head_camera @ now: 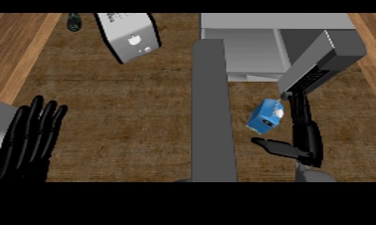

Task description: Pick up the milk, place it into the microwave and close the microwave

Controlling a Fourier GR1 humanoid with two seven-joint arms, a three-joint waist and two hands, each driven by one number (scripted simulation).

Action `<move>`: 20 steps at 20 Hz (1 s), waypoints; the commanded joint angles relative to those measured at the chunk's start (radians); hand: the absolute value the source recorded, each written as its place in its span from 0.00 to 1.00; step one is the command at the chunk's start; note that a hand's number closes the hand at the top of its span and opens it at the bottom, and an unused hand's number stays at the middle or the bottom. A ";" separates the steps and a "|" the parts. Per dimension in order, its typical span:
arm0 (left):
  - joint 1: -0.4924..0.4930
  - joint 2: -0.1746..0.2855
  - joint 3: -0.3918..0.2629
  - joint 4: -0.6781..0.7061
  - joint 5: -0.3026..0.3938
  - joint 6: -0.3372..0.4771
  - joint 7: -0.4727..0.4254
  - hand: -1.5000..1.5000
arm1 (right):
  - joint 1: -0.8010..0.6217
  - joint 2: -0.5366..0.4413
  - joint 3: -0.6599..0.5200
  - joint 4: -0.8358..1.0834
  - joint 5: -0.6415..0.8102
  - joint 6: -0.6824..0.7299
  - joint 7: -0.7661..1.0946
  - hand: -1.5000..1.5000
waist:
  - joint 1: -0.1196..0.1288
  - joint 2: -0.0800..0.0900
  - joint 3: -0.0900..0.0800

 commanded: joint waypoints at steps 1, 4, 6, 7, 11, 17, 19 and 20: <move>0.017 0.030 0.056 -0.016 0.056 -0.035 0.010 0.00 | -0.093 -0.024 -0.059 0.211 -0.030 0.040 -0.121 0.00 | 0.003 0.001 0.000; -0.054 -0.017 -0.025 0.013 -0.039 0.022 0.043 0.00 | -0.146 0.000 -0.076 0.353 -0.019 0.008 -0.220 0.00 | 0.000 0.001 0.001; 0.071 -0.011 -0.015 -0.003 -0.011 -0.035 -0.059 0.00 | -0.129 -0.053 -0.093 0.423 -0.012 0.048 -0.279 0.00 | 0.004 0.001 0.000; 0.016 0.024 0.030 -0.064 0.055 -0.038 0.056 0.00 | -0.221 -0.071 -0.109 0.511 -0.018 0.064 -0.273 0.00 | 0.006 0.002 0.001; 0.043 -0.014 -0.004 -0.018 -0.001 -0.032 -0.027 0.00 | -0.216 -0.033 -0.092 0.589 0.003 0.027 -0.377 0.00 | 0.003 0.001 0.000; 0.039 -0.011 -0.001 -0.066 0.004 -0.015 0.032 0.00 | -0.266 -0.075 -0.056 0.687 0.107 -0.046 -0.534 1.00 | 0.010 0.003 0.001; 0.024 -0.021 -0.020 -0.030 -0.013 -0.017 0.012 0.00 | -0.288 -0.083 -0.080 0.717 0.062 0.067 -0.552 1.00 | 0.005 0.002 0.001; 0.014 0.024 0.048 -0.003 0.038 -0.056 -0.002 0.00 | -0.245 -0.051 -0.065 0.701 0.060 0.103 -0.585 1.00 | 0.004 0.002 0.001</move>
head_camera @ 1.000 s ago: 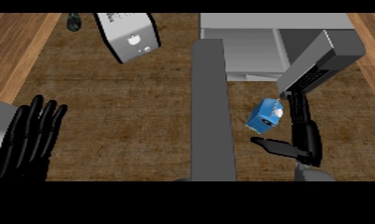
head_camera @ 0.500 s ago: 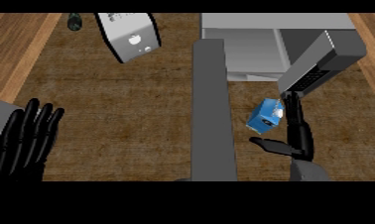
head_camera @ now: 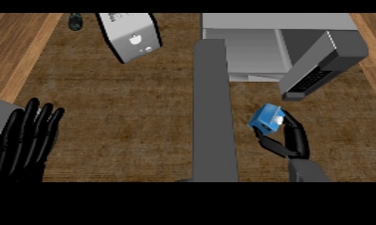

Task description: Pick up the milk, place it into the microwave and close the microwave

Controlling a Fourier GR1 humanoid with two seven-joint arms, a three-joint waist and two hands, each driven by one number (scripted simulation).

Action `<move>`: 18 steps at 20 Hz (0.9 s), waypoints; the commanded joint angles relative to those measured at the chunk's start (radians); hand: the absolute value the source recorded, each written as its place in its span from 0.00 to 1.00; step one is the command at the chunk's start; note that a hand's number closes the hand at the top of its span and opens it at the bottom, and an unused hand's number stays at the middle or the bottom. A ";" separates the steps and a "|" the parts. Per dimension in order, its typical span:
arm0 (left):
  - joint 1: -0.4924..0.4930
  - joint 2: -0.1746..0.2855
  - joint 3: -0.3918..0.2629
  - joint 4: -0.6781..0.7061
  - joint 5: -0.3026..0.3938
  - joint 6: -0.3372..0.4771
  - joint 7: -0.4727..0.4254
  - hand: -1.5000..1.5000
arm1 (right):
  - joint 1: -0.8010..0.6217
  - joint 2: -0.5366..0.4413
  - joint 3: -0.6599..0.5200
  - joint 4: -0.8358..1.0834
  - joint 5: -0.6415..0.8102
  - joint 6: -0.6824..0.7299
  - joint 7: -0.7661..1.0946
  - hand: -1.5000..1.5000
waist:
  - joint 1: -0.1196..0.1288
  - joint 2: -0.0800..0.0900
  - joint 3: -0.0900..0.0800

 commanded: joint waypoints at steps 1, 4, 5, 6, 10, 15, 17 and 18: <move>0.044 0.018 0.036 -0.052 0.048 -0.019 0.010 0.00 | -0.045 0.024 -0.001 0.036 -0.022 0.114 -0.077 1.00 | 0.009 0.001 0.002; 0.006 -0.008 0.008 0.002 -0.008 0.011 0.008 0.00 | 0.007 0.040 0.079 -0.102 0.007 0.175 -0.025 1.00 | -0.016 -0.005 -0.001; 0.044 -0.002 0.007 -0.069 0.020 0.003 0.034 0.00 | -0.018 0.037 0.060 -0.069 -0.012 0.201 -0.046 1.00 | -0.005 -0.003 0.000; 0.075 0.025 0.056 -0.048 0.071 -0.036 0.009 0.00 | 0.006 0.041 0.075 -0.105 0.001 0.167 -0.049 1.00 | -0.006 -0.003 0.000; 0.104 -0.007 0.017 -0.031 0.018 -0.026 -0.039 0.00 | 0.152 0.028 0.114 -0.245 0.001 0.192 -0.049 1.00 | -0.014 -0.005 -0.001; 0.062 0.008 0.077 0.001 0.075 -0.034 -0.015 0.00 | 0.364 0.024 0.146 -0.478 -0.029 0.205 0.005 1.00 | -0.021 -0.005 -0.001; 0.023 -0.014 0.019 -0.024 0.011 0.003 0.016 0.00 | 0.312 0.051 0.138 -0.425 -0.018 0.144 0.009 1.00 | -0.011 -0.002 0.000; 0.017 0.021 0.095 0.029 0.080 -0.047 -0.005 0.00 | 0.377 0.039 0.154 -0.563 -0.031 0.157 0.072 1.00 | -0.014 -0.003 -0.001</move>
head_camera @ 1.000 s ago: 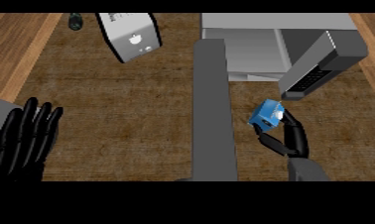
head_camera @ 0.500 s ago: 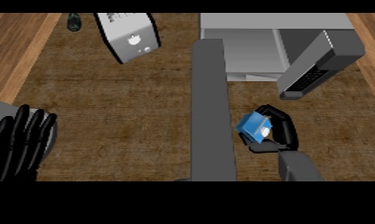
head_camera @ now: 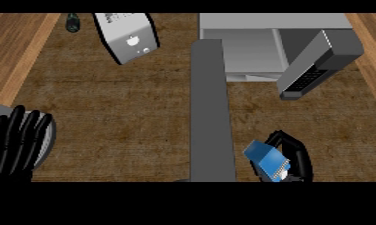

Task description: Pick up the milk, place it into the microwave and close the microwave

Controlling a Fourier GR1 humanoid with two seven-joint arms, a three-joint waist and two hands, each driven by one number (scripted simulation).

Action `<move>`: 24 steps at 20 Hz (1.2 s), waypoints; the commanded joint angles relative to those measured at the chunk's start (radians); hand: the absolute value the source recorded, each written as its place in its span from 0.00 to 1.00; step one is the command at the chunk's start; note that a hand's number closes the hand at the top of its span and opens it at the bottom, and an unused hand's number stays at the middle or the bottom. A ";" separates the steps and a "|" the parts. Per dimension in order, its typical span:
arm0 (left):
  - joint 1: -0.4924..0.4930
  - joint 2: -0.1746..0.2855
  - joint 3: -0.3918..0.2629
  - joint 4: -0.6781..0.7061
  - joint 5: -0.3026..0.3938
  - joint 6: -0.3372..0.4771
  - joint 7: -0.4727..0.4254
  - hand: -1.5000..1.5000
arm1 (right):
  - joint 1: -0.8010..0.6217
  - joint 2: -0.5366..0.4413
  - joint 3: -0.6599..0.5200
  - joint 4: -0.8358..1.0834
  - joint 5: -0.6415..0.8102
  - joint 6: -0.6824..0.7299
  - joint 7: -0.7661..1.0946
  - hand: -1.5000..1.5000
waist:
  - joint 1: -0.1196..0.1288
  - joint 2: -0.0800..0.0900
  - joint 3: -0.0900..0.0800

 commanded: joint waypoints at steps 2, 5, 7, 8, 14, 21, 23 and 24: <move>-0.007 0.027 0.066 0.006 0.059 -0.025 0.023 0.00 | 0.079 0.062 0.037 -0.207 0.010 -0.109 0.091 1.00 | 0.001 0.000 0.000; -0.037 -0.007 0.053 0.138 0.005 -0.030 -0.090 0.00 | 0.051 0.063 0.073 -0.180 0.008 -0.155 0.074 1.00 | 0.003 0.001 0.000; 0.004 0.010 0.070 0.039 0.057 -0.034 -0.011 0.00 | -0.060 0.064 0.096 -0.169 0.000 -0.226 0.144 1.00 | 0.010 0.001 0.000; -0.032 0.032 0.108 0.045 0.099 -0.040 0.002 0.00 | -0.087 0.064 0.092 -0.250 0.027 -0.233 0.268 1.00 | 0.008 0.001 0.000; -0.007 -0.007 0.045 0.039 0.025 -0.037 -0.012 0.00 | -0.287 0.064 0.073 -0.101 0.088 -0.366 0.357 1.00 | 0.017 0.004 0.001; -0.068 0.039 0.110 0.073 0.088 -0.058 0.029 0.00 | -0.517 -0.005 0.008 0.115 0.129 -0.478 0.479 1.00 | 0.023 0.008 0.001; -0.042 0.027 0.107 0.089 0.073 -0.071 -0.007 0.00 | -0.604 0.010 -0.006 0.215 0.144 -0.514 0.483 1.00 | 0.026 0.008 0.001; -0.047 0.022 0.098 0.063 0.069 -0.060 0.014 0.00 | -0.598 -0.005 -0.032 0.275 0.140 -0.522 0.414 1.00 | 0.026 0.009 0.001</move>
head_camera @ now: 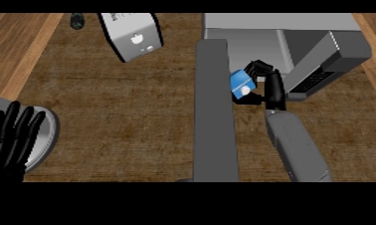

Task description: Pick up the milk, place it into the microwave and close the microwave

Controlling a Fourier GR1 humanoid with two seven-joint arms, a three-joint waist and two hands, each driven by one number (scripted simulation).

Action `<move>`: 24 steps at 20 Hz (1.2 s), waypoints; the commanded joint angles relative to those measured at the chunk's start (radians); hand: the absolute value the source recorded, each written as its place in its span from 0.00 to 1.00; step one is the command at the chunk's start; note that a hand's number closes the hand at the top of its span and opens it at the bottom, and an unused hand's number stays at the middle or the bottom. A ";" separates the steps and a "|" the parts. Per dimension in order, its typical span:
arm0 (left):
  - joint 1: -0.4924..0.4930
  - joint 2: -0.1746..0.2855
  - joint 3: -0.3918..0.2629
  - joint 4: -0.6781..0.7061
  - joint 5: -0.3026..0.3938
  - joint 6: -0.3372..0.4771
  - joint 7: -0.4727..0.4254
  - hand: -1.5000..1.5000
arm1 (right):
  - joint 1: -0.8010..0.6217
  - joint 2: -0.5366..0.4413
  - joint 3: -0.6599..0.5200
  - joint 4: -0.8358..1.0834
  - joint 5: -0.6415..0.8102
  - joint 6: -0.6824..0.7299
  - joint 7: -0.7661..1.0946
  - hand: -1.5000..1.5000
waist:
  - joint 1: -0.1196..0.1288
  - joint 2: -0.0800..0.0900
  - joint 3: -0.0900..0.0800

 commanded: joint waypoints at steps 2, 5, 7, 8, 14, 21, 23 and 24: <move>-0.090 0.004 0.006 0.065 -0.025 0.022 0.007 0.00 | -0.198 -0.070 -0.083 0.265 0.022 -0.046 -0.020 1.00 | 0.013 0.010 0.001; -0.063 0.019 0.023 -0.018 0.033 0.009 0.055 0.00 | -0.290 -0.100 -0.107 0.378 0.034 -0.074 -0.006 1.00 | 0.027 0.011 0.001; -0.022 0.003 -0.035 -0.058 0.011 -0.004 0.071 0.00 | -0.316 -0.110 -0.128 0.430 0.039 -0.127 -0.046 1.00 | 0.043 0.016 0.003; -0.054 0.028 0.024 0.015 0.046 -0.020 0.036 0.00 | -0.365 -0.090 -0.131 0.445 0.047 -0.188 0.004 1.00 | 0.045 0.018 0.001; -0.055 0.002 -0.024 0.000 -0.014 -0.010 0.016 0.00 | -0.396 -0.165 -0.174 0.507 0.063 -0.376 -0.042 1.00 | 0.065 0.031 0.003; -0.066 0.010 -0.015 0.072 -0.066 -0.019 -0.039 0.00 | -0.451 -0.158 -0.073 0.646 0.182 -0.370 -0.027 0.00 | 0.082 0.036 0.002; -0.100 0.027 -0.012 0.078 -0.067 -0.013 0.000 0.00 | -0.478 -0.165 -0.072 0.660 0.185 -0.340 -0.016 0.00 | 0.071 0.035 0.003; -0.060 0.028 -0.012 0.041 -0.056 -0.021 0.008 0.00 | -0.504 -0.182 -0.061 0.675 0.197 -0.303 0.010 0.00 | 0.079 0.031 0.003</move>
